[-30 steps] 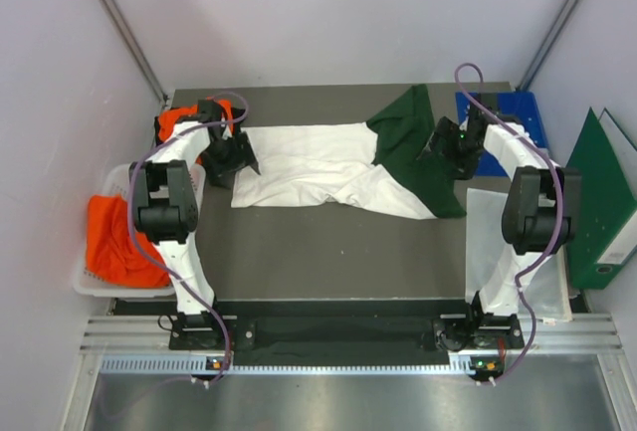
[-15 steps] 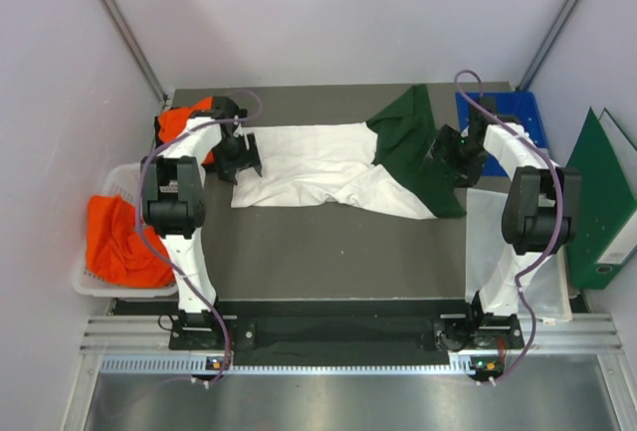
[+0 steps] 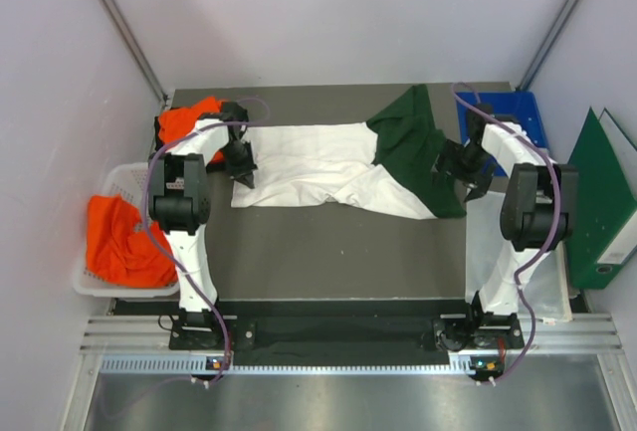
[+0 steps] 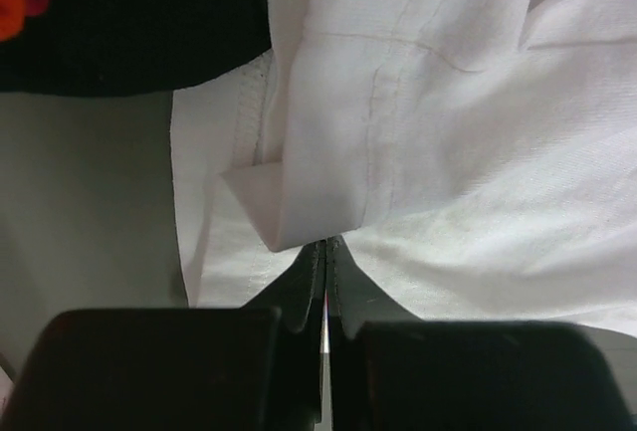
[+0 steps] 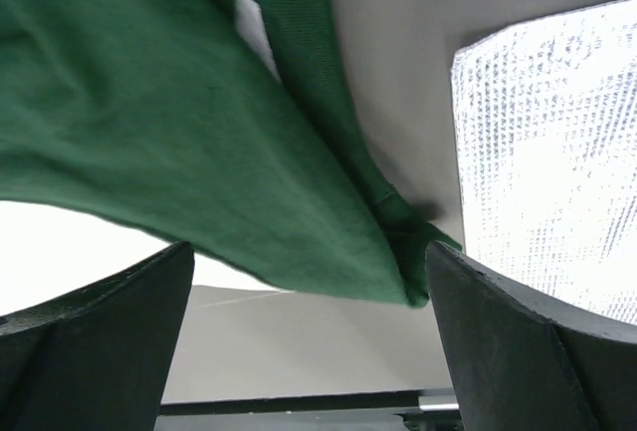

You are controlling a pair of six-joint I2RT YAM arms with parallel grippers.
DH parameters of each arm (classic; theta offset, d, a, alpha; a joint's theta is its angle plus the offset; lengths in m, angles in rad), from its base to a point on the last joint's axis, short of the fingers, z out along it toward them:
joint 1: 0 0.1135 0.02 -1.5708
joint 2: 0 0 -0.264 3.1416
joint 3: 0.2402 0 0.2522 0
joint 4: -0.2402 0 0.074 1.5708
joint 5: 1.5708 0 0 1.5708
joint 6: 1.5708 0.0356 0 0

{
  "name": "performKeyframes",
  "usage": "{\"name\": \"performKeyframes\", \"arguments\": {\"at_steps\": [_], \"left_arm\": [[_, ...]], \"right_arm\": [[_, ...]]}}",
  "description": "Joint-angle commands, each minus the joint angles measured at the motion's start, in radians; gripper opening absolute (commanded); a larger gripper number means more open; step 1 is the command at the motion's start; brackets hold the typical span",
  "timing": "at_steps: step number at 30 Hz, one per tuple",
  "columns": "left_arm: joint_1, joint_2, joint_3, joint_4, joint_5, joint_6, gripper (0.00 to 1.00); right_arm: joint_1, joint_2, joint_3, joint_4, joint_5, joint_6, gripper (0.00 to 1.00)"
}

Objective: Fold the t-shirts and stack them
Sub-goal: Fold the flattened tshirt in 1/3 of the way

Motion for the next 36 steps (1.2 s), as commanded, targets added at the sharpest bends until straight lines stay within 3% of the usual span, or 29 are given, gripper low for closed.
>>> {"name": "performKeyframes", "arguments": {"at_steps": [1,4,5,7,8,11,12,13,15,17,21,25,31,34,35,36], "left_arm": [[0.001,-0.028,0.026,-0.034,-0.033,0.006,0.0],[0.001,-0.032,0.024,-0.037,-0.042,0.009,0.0],[0.001,-0.032,0.024,-0.038,-0.048,0.008,0.0],[0.001,-0.036,0.024,-0.038,-0.053,0.009,0.0],[0.001,-0.041,0.024,-0.043,-0.062,0.009,0.0],[0.001,-0.047,0.032,-0.064,-0.093,0.012,0.01],[0.001,-0.045,0.035,-0.067,-0.094,0.011,0.16],[0.002,-0.051,0.037,-0.069,-0.129,0.008,0.4],[0.002,-0.056,0.026,-0.049,-0.145,0.006,0.72],[0.002,-0.062,0.024,-0.038,-0.153,0.0,0.74],[0.002,-0.036,0.043,-0.037,-0.154,-0.006,0.7],[0.002,-0.012,0.044,-0.008,-0.136,-0.009,0.56],[0.002,0.05,0.044,0.011,-0.136,-0.012,0.57],[0.002,0.057,0.052,0.014,-0.14,-0.011,0.11],[0.002,0.054,0.053,0.012,-0.146,-0.012,0.0],[0.002,0.044,0.056,0.009,-0.15,-0.012,0.0]], "right_arm": [[0.039,0.043,-0.031,-0.006,0.007,-0.035,0.98],[0.047,0.063,-0.055,0.028,-0.058,-0.051,0.79],[0.047,0.067,-0.059,0.033,-0.076,-0.054,0.63],[0.047,0.07,-0.071,0.051,-0.106,-0.054,0.44],[0.047,0.067,-0.074,0.056,-0.111,-0.054,0.25],[0.049,0.049,-0.069,0.06,-0.111,-0.048,0.06],[0.047,0.047,-0.06,0.057,-0.111,-0.049,0.05],[0.047,0.044,-0.056,0.053,-0.102,-0.054,0.05],[0.047,0.046,-0.045,0.051,-0.099,-0.057,0.04],[0.047,0.053,-0.043,0.048,-0.102,-0.061,0.04],[0.047,0.055,-0.051,0.06,-0.114,-0.054,0.04],[0.047,0.06,-0.052,0.063,-0.116,-0.055,0.05],[0.046,0.063,-0.04,0.057,-0.114,-0.055,0.05],[0.046,0.067,-0.029,0.053,-0.114,-0.055,0.05],[0.047,0.072,-0.026,0.051,-0.114,-0.057,0.05],[0.044,0.072,-0.019,0.048,-0.113,-0.055,0.05]]}}
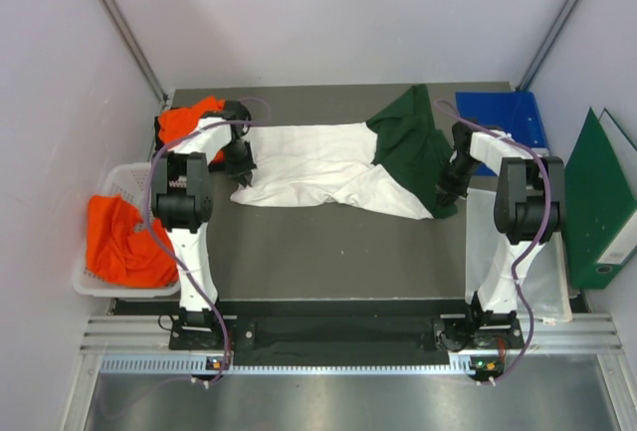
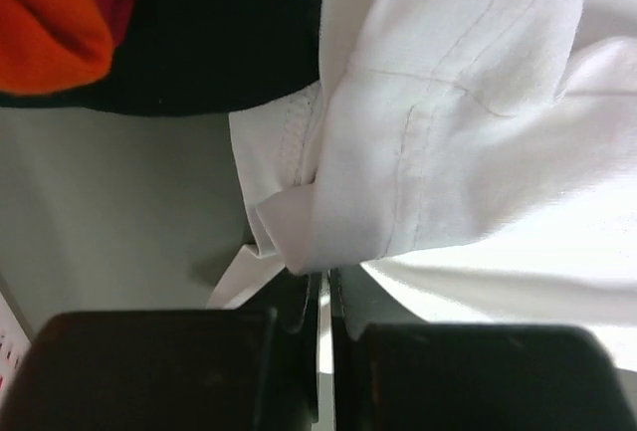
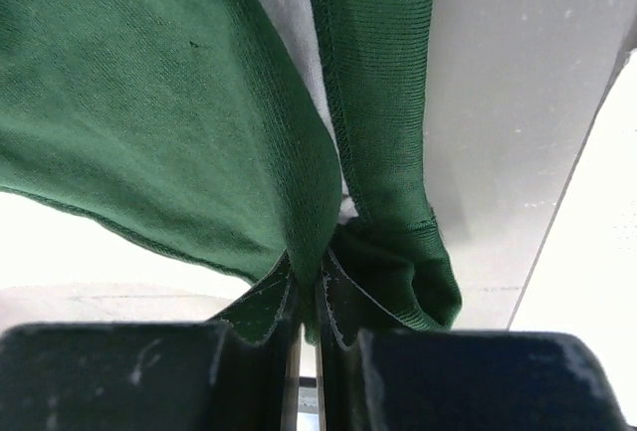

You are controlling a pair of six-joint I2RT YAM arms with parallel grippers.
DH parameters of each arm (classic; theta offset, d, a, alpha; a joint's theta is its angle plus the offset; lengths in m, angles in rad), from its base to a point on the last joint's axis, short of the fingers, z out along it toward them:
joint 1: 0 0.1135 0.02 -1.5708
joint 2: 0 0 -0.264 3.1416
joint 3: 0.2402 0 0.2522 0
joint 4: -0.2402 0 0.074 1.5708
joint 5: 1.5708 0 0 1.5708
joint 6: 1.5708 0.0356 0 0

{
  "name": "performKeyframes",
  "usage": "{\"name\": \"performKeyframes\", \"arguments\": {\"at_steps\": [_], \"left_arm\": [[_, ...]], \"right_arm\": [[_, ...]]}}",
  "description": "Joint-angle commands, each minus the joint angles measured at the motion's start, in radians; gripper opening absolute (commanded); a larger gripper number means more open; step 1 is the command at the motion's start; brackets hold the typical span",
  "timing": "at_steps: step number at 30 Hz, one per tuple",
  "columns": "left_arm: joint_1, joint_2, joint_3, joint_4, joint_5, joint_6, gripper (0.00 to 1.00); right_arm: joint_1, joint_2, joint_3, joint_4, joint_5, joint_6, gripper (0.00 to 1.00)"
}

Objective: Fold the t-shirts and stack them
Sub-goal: Fold the flattened tshirt in 1/3 of the way

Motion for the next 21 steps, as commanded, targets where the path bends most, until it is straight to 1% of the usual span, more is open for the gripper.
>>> {"name": "performKeyframes", "arguments": {"at_steps": [1,5,11,12,13,16,21], "left_arm": [[0.007,0.007,0.026,0.024,-0.056,0.006,0.0],[0.007,-0.039,0.045,-0.014,-0.067,0.009,0.0],[0.007,-0.114,0.054,-0.13,-0.081,0.006,0.0],[0.007,-0.127,0.051,-0.152,-0.084,0.001,0.0],[0.007,-0.136,0.045,-0.16,-0.084,-0.002,0.0],[0.007,-0.179,0.031,-0.192,-0.087,-0.011,0.0],[0.006,-0.23,0.002,-0.229,-0.059,-0.014,0.0]], "right_arm": [[0.004,0.001,0.064,0.013,-0.014,-0.005,0.05],[0.002,0.01,0.09,-0.003,-0.006,-0.01,0.06],[-0.016,-0.012,0.116,-0.081,0.045,-0.024,0.04],[-0.016,-0.035,0.109,-0.089,0.055,-0.024,0.04],[-0.048,-0.048,0.103,-0.096,0.061,-0.021,0.02],[-0.061,-0.098,0.063,-0.113,0.078,-0.005,0.0],[-0.078,-0.147,-0.017,-0.124,0.072,0.024,0.0]]}}
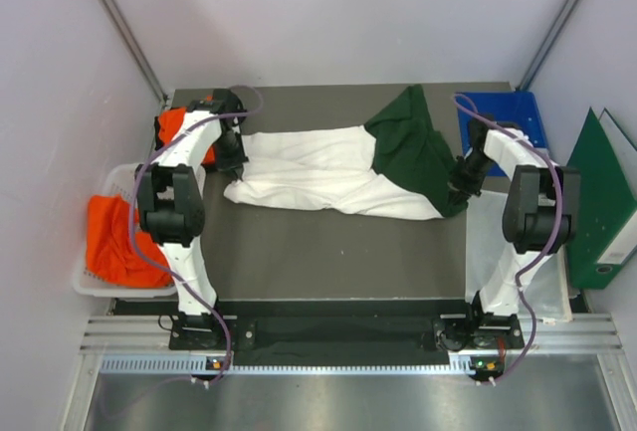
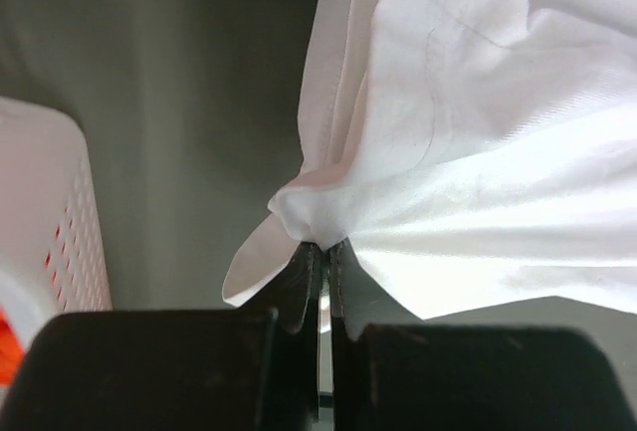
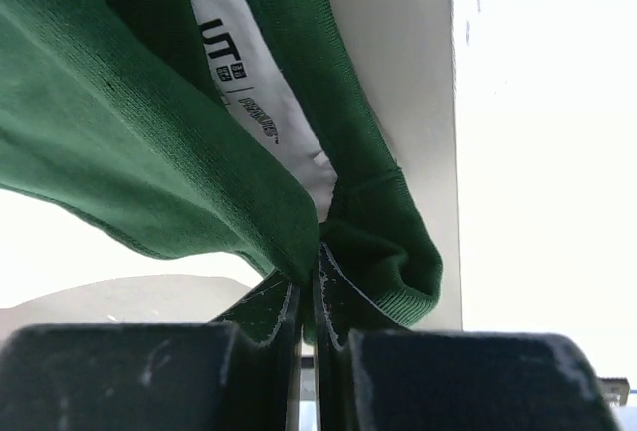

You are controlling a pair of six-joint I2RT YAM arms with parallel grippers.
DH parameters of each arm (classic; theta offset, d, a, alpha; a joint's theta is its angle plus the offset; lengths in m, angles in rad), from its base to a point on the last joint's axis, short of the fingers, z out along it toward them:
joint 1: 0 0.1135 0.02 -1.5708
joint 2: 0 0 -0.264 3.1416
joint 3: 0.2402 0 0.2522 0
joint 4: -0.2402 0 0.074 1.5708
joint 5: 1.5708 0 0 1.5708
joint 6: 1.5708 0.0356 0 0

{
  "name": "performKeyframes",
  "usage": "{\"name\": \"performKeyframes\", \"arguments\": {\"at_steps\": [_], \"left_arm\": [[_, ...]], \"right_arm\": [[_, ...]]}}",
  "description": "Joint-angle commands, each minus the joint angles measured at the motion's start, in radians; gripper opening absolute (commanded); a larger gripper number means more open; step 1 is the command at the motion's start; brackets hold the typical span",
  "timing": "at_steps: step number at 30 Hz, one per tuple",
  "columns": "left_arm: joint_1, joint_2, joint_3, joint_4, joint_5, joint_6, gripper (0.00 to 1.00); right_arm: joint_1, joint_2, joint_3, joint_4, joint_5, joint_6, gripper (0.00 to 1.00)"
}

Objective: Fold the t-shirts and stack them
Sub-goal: Fold the flattened tshirt in 1/3 of the way

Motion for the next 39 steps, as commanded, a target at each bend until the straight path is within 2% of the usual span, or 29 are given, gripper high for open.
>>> {"name": "performKeyframes", "arguments": {"at_steps": [1,10,18,19,20,21,22,23,24,26,27,29,30,34,36,39], "left_arm": [[0.007,-0.092,-0.034,-0.093,0.0,-0.002,0.0],[-0.008,-0.178,-0.287,-0.122,0.013,-0.01,0.0],[-0.009,-0.127,-0.357,-0.164,0.037,0.007,0.0],[-0.011,-0.112,-0.353,-0.168,0.066,0.007,0.08],[-0.011,-0.106,-0.347,-0.172,0.074,0.009,0.2],[-0.011,-0.104,-0.341,-0.173,0.069,0.009,0.4],[-0.012,-0.116,-0.316,-0.169,0.063,0.012,0.82],[-0.014,-0.127,-0.301,-0.162,0.059,0.015,0.99],[-0.014,-0.139,-0.282,-0.152,0.053,0.021,0.99],[-0.016,-0.181,-0.223,-0.115,0.049,0.029,0.99],[-0.016,-0.19,-0.203,-0.1,0.051,0.029,0.99],[-0.016,-0.193,-0.132,-0.072,0.007,0.02,0.99],[-0.016,-0.186,-0.109,-0.06,0.003,0.018,0.99],[-0.011,-0.086,0.027,0.0,-0.015,0.007,0.99],[-0.006,-0.037,0.078,0.017,-0.004,-0.013,0.99],[0.0,0.069,0.198,0.017,0.022,-0.031,0.99]], "right_arm": [[-0.017,-0.084,-0.056,-0.048,0.028,0.025,0.0],[-0.02,-0.11,-0.129,-0.079,0.032,0.039,0.0],[-0.051,-0.058,-0.044,-0.095,0.069,0.032,0.0],[-0.051,-0.047,-0.029,-0.101,0.066,0.027,0.0],[-0.051,-0.044,-0.024,-0.102,0.048,0.022,0.0],[-0.051,-0.044,-0.018,-0.101,0.028,0.01,0.05],[-0.049,-0.041,-0.003,-0.107,0.009,-0.011,0.07],[-0.049,-0.047,0.008,-0.107,-0.009,-0.019,0.09],[-0.049,-0.053,0.019,-0.104,-0.02,-0.024,0.25],[-0.046,-0.087,0.078,-0.095,-0.028,-0.048,0.46],[-0.042,-0.096,0.104,-0.088,-0.023,-0.054,0.63],[-0.042,-0.113,0.195,-0.078,-0.005,-0.064,0.84],[-0.042,-0.108,0.228,-0.076,-0.002,-0.068,0.99],[-0.04,-0.047,0.377,0.032,-0.032,-0.094,1.0],[-0.037,0.029,0.434,0.077,-0.083,-0.093,1.0],[-0.023,0.16,0.612,0.152,-0.162,-0.077,1.0]]}}
